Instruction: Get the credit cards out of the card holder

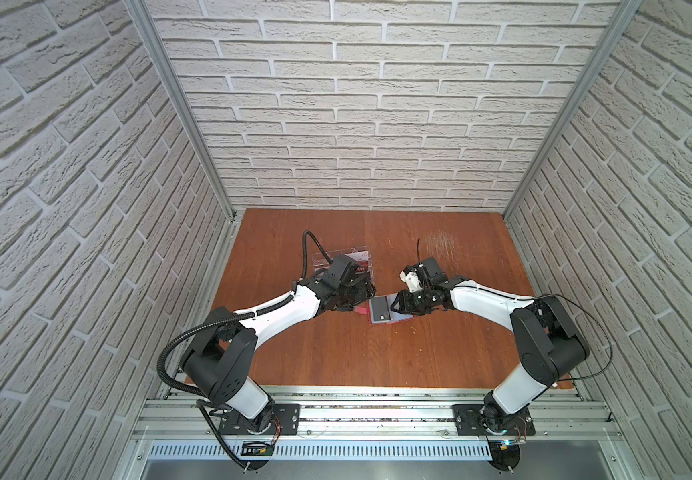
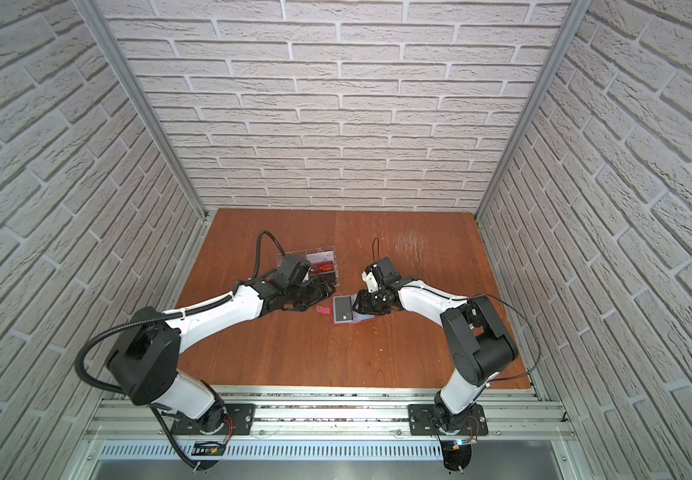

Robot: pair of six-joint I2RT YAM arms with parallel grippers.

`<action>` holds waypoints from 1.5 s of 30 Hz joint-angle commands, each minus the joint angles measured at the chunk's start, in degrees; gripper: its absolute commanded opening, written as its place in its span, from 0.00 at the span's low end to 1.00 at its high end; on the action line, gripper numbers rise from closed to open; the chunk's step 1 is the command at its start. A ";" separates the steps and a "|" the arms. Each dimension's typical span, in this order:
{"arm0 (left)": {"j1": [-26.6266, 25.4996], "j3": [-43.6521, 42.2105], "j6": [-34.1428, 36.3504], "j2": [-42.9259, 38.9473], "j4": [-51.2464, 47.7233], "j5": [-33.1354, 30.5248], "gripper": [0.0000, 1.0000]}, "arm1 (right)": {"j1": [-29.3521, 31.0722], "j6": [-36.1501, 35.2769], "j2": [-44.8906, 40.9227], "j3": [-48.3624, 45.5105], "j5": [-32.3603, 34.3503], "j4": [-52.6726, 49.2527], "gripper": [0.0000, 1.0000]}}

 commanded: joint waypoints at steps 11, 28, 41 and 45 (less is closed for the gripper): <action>-1.19 4.60 -4.14 2.50 6.34 1.94 0.98 | -0.54 1.63 1.41 -2.02 -4.27 6.53 0.44; -2.82 -0.85 -14.24 10.49 19.64 0.99 0.98 | -1.27 4.19 1.42 -7.97 -7.89 16.50 0.47; -2.88 -5.22 -16.09 11.87 22.91 0.39 0.98 | -1.24 6.11 2.73 -9.30 -10.14 22.21 0.46; -2.88 -5.51 -16.14 11.86 22.74 0.40 0.98 | -1.29 7.00 3.15 -10.18 -10.80 24.65 0.45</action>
